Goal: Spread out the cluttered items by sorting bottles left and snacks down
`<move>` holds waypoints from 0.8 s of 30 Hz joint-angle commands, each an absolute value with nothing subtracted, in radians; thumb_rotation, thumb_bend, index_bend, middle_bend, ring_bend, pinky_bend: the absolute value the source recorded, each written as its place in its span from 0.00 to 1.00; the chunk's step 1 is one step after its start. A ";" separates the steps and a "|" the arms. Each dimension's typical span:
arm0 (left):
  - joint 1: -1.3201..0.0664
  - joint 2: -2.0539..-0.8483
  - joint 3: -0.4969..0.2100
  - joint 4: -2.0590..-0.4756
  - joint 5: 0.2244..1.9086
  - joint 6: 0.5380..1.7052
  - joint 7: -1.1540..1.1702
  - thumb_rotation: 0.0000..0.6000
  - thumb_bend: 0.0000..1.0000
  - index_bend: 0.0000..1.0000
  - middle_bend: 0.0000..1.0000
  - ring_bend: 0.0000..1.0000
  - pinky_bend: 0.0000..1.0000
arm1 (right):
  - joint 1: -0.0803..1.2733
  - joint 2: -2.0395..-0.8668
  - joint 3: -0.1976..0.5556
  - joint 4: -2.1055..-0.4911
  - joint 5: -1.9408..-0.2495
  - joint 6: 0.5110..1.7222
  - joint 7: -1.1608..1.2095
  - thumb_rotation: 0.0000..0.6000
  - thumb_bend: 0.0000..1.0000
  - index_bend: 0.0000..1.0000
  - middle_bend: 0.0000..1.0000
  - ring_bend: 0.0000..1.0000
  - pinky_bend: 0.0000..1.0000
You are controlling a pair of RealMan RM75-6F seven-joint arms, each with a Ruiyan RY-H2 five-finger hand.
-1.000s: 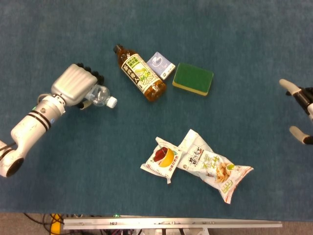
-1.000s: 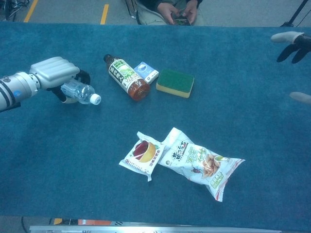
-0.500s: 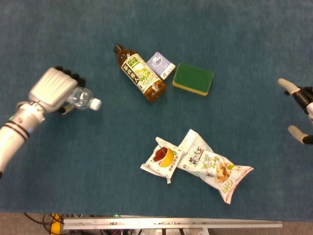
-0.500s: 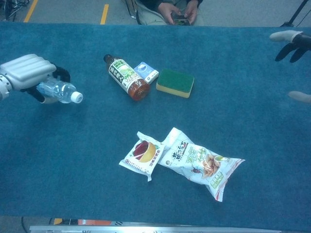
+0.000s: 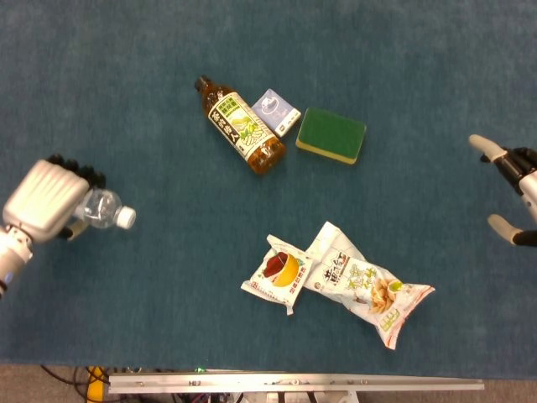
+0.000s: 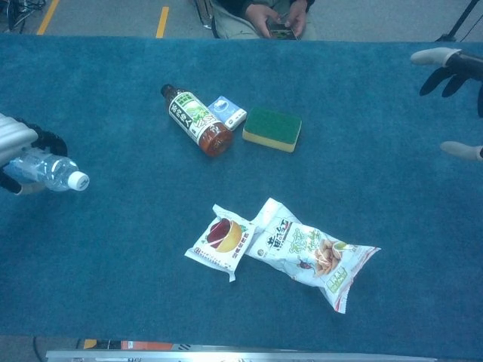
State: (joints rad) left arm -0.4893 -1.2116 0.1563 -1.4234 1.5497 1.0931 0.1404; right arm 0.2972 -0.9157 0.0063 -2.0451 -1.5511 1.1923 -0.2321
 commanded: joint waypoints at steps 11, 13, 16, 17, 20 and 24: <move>-0.466 -1.258 0.152 -1.458 1.548 1.063 0.210 1.00 0.26 0.41 0.47 0.40 0.44 | 0.290 -0.911 -0.002 -2.034 -1.558 1.197 -0.216 1.00 0.22 0.00 0.31 0.31 0.51; -0.463 -1.267 0.151 -1.459 1.545 1.058 0.217 1.00 0.26 0.41 0.47 0.39 0.44 | 0.290 -0.911 -0.002 -2.033 -1.559 1.196 -0.214 1.00 0.22 0.00 0.31 0.31 0.51; -0.462 -1.281 0.146 -1.460 1.539 1.048 0.230 1.00 0.26 0.40 0.47 0.39 0.44 | 0.291 -0.912 -0.003 -2.031 -1.559 1.193 -0.212 1.00 0.22 0.00 0.31 0.31 0.51; -0.463 -1.286 0.144 -1.460 1.538 1.043 0.238 1.00 0.26 0.40 0.47 0.39 0.44 | 0.291 -0.913 -0.003 -2.030 -1.559 1.192 -0.211 1.00 0.22 0.00 0.31 0.31 0.51; -0.468 -1.295 0.136 -1.457 1.528 1.026 0.256 1.00 0.26 0.40 0.45 0.39 0.44 | 0.291 -0.913 -0.003 -2.028 -1.559 1.192 -0.209 1.00 0.22 0.00 0.31 0.31 0.51; -0.477 -1.283 0.132 -1.476 1.494 0.983 0.280 1.00 0.26 0.31 0.36 0.31 0.39 | 0.287 -0.911 -0.004 -2.027 -1.560 1.198 -0.206 1.00 0.22 0.00 0.31 0.31 0.51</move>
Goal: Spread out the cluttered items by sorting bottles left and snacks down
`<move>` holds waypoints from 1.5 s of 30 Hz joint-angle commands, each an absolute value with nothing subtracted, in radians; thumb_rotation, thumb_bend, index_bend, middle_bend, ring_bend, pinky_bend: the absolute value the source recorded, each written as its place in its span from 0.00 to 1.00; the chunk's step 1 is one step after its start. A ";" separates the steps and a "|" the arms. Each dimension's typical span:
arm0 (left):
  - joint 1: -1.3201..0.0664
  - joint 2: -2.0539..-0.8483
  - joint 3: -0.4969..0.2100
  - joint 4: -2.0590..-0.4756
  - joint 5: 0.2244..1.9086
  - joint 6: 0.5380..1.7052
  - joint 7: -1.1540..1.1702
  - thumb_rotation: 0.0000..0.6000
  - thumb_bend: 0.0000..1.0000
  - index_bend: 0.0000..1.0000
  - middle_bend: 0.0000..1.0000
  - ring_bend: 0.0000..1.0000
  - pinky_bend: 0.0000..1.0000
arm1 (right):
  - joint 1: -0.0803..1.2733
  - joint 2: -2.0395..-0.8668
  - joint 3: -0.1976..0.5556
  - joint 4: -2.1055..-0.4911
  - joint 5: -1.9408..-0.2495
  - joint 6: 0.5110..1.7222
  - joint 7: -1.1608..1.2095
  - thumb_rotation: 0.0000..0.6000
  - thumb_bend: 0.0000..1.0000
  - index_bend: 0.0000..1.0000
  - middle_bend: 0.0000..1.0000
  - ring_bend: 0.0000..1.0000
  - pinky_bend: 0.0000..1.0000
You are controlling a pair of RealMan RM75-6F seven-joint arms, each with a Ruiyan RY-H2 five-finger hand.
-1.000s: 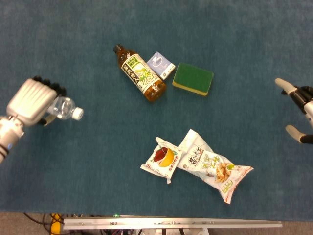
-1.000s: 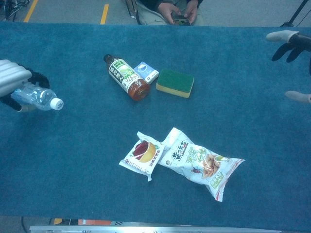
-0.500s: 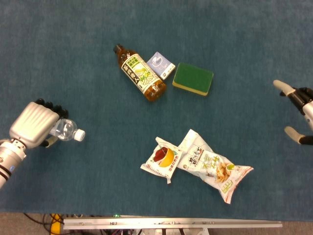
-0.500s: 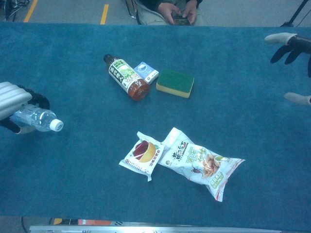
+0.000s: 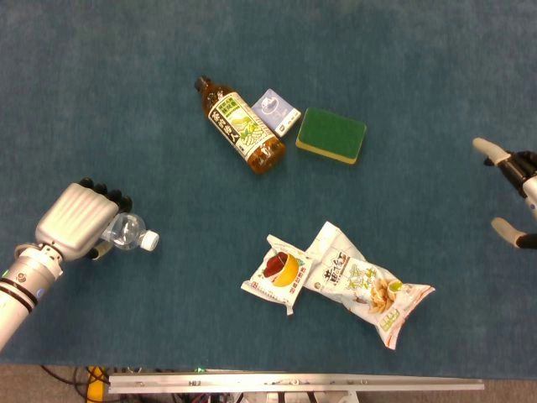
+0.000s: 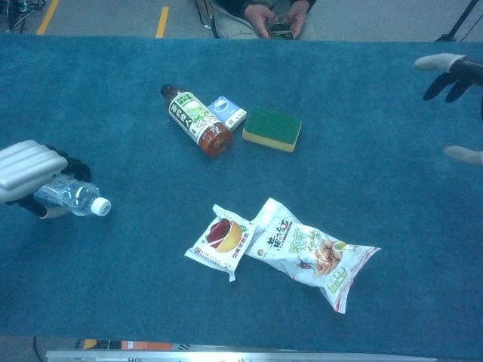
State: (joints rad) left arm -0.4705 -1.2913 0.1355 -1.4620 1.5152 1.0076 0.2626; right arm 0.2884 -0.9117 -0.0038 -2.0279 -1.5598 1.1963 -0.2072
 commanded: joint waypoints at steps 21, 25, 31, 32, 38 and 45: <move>-0.528 -1.134 0.089 -1.678 1.460 0.938 0.341 1.00 0.26 0.11 0.12 0.08 0.22 | 0.286 -0.917 -0.002 -2.022 -1.561 1.200 -0.202 1.00 0.22 0.00 0.31 0.31 0.51; -0.556 -1.130 0.052 -1.686 1.479 0.942 0.289 1.00 0.26 0.11 0.12 0.08 0.22 | 0.290 -0.920 0.000 -2.023 -1.559 1.194 -0.203 1.00 0.22 0.00 0.31 0.31 0.51; -0.613 -1.164 0.002 -1.653 1.501 0.916 0.195 1.00 0.26 0.11 0.10 0.08 0.21 | 0.294 -0.926 -0.001 -2.029 -1.561 1.187 -0.207 1.00 0.22 0.00 0.31 0.31 0.51; -0.626 -1.178 -0.008 -1.640 1.507 0.911 0.174 1.00 0.26 0.11 0.09 0.08 0.20 | 0.295 -0.927 -0.001 -2.031 -1.563 1.186 -0.208 1.00 0.22 0.00 0.31 0.31 0.51; -0.666 -1.234 -0.030 -1.590 1.525 0.894 0.103 1.00 0.30 0.11 0.09 0.08 0.20 | 0.301 -0.934 0.002 -2.036 -1.562 1.183 -0.219 1.00 0.22 0.00 0.31 0.31 0.51; -0.678 -1.264 -0.027 -1.561 1.527 0.895 0.100 1.00 0.30 0.11 0.09 0.08 0.19 | 0.321 -0.942 0.019 -2.033 -1.530 1.159 -0.236 1.00 0.23 0.00 0.31 0.31 0.51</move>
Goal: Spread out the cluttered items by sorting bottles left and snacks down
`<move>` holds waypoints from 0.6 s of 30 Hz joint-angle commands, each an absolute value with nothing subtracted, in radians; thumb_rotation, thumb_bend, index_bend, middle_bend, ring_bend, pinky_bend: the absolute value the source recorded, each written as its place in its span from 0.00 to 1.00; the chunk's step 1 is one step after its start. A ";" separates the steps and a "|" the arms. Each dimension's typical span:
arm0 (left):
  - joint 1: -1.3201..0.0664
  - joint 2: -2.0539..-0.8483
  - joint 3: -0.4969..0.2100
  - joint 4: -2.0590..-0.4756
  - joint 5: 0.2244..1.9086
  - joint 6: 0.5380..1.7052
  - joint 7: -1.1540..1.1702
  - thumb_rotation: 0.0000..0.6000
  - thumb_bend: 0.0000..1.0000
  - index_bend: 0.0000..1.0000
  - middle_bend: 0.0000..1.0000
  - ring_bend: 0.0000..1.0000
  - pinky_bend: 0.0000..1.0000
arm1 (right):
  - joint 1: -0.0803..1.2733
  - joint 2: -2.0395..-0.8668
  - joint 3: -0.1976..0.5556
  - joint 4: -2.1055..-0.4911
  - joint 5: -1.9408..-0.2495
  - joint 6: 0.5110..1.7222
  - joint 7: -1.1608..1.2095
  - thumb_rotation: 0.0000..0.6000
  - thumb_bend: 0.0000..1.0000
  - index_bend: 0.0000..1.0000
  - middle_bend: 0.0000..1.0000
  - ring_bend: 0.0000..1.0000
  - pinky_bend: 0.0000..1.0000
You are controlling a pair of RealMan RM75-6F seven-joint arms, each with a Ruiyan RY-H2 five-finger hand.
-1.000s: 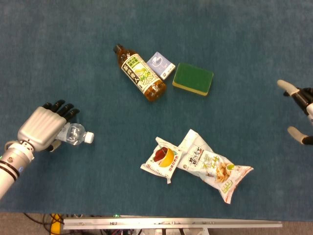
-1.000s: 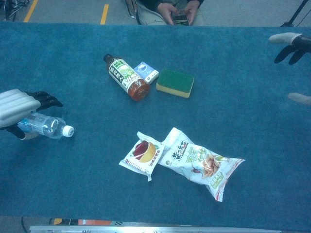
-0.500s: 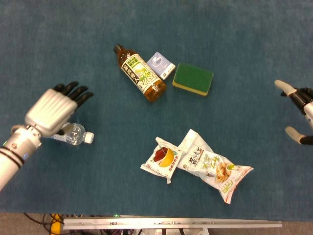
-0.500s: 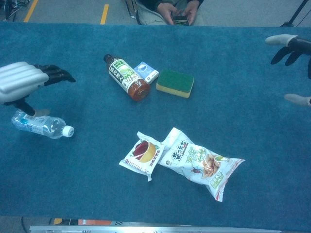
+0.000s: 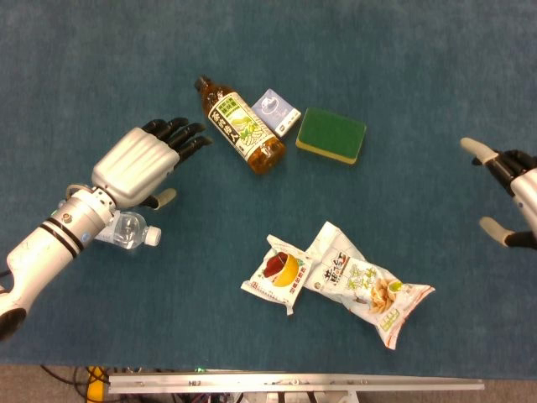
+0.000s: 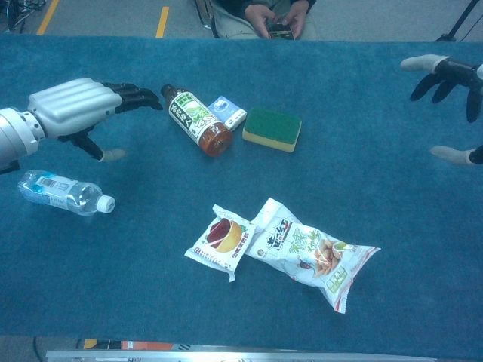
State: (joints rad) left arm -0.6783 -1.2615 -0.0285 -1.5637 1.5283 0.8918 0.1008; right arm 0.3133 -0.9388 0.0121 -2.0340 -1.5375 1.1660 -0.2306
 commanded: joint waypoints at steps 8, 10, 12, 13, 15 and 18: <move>-0.643 -1.225 -0.024 -1.570 1.492 0.945 0.114 1.00 0.30 0.11 0.09 0.08 0.19 | 0.402 -0.984 0.076 -2.005 -1.439 1.068 -0.235 1.00 0.23 0.00 0.31 0.28 0.46; -0.629 -1.211 -0.023 -1.575 1.477 0.959 0.128 1.00 0.30 0.11 0.09 0.08 0.19 | 0.435 -0.989 0.090 -1.998 -1.412 1.022 -0.229 1.00 0.23 0.00 0.29 0.25 0.42; -0.611 -1.190 -0.021 -1.587 1.453 0.974 0.151 1.00 0.30 0.11 0.09 0.08 0.19 | 0.474 -0.996 0.108 -1.991 -1.382 0.974 -0.232 1.00 0.23 0.00 0.26 0.22 0.37; -0.602 -1.181 -0.020 -1.594 1.442 0.982 0.162 1.00 0.30 0.11 0.09 0.08 0.19 | 0.491 -1.000 0.116 -1.988 -1.367 0.956 -0.239 0.99 0.23 0.00 0.25 0.20 0.35; -0.580 -1.158 -0.017 -1.612 1.421 1.005 0.185 1.00 0.30 0.11 0.09 0.08 0.19 | 0.530 -1.010 0.129 -1.987 -1.319 0.908 -0.268 0.93 0.22 0.00 0.22 0.18 0.30; -0.550 -1.125 -0.013 -1.634 1.389 1.031 0.204 1.00 0.30 0.10 0.09 0.08 0.19 | 0.593 -1.034 0.147 -1.983 -1.233 0.844 -0.326 0.79 0.19 0.00 0.17 0.13 0.23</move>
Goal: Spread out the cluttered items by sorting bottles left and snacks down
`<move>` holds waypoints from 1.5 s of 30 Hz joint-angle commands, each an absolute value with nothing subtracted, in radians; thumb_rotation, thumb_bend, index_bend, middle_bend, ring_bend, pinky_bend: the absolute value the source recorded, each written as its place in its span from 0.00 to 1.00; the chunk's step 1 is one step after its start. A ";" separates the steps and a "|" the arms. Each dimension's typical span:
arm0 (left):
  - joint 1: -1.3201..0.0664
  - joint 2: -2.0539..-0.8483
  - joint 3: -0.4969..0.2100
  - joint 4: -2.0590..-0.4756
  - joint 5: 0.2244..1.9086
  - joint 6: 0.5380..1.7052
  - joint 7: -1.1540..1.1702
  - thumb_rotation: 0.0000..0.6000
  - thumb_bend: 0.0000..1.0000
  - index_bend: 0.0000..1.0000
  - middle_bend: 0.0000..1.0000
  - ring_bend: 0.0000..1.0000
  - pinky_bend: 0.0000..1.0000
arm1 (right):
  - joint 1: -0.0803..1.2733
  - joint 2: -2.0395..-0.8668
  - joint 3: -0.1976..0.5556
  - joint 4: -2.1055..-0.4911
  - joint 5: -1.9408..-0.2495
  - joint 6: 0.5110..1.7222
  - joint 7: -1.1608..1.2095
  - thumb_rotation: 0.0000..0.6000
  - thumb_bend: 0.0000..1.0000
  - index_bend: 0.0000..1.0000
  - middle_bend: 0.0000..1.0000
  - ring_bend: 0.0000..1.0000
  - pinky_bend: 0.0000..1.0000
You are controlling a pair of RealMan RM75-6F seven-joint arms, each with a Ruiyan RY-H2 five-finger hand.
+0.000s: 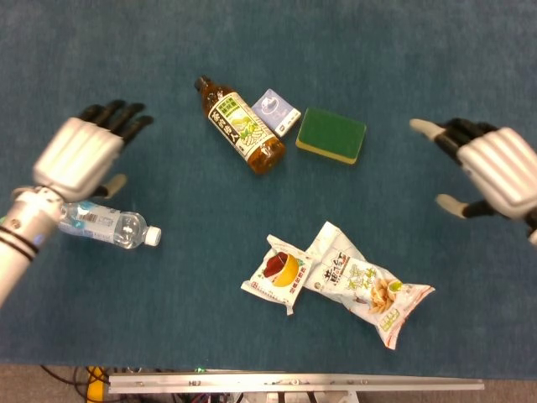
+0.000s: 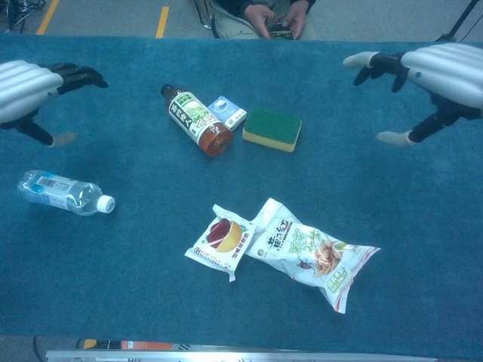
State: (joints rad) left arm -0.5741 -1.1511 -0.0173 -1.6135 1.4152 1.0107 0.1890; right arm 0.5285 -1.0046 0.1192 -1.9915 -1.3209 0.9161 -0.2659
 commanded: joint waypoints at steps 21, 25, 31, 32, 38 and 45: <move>-0.409 -0.963 0.018 -1.737 1.365 1.156 0.203 1.00 0.30 0.10 0.08 0.08 0.19 | 1.053 -1.379 0.177 -1.758 -0.629 0.763 -0.592 0.30 0.04 0.00 0.14 0.08 0.11; -0.391 -0.950 0.024 -1.737 1.372 1.164 0.192 1.00 0.30 0.11 0.08 0.08 0.19 | 1.132 -1.447 0.162 -1.694 -0.502 0.795 -0.649 0.31 0.04 0.00 0.14 0.08 0.12; -0.372 -0.940 0.029 -1.733 1.386 1.173 0.172 1.00 0.30 0.11 0.08 0.08 0.19 | 1.214 -1.530 0.135 -1.609 -0.362 0.834 -0.723 0.32 0.04 0.00 0.14 0.08 0.12; -0.370 -0.939 0.029 -1.732 1.387 1.172 0.170 1.00 0.30 0.11 0.08 0.08 0.19 | 1.223 -1.541 0.134 -1.597 -0.349 0.836 -0.729 0.32 0.04 0.00 0.14 0.08 0.12; -0.357 -0.934 0.028 -1.729 1.398 1.178 0.155 1.00 0.30 0.11 0.08 0.08 0.19 | 1.269 -1.613 0.123 -1.523 -0.286 0.845 -0.764 0.33 0.04 0.00 0.14 0.08 0.12; -0.345 -0.924 0.027 -1.727 1.408 1.182 0.144 1.00 0.30 0.11 0.08 0.08 0.18 | 1.292 -1.667 0.130 -1.483 -0.279 0.838 -0.764 0.34 0.04 0.00 0.14 0.08 0.12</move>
State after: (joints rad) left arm -0.3449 -0.9244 0.0276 -1.7274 1.4073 1.1821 0.1442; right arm 1.2897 -1.6633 0.1287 -1.4855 -0.2762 0.8387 -0.7650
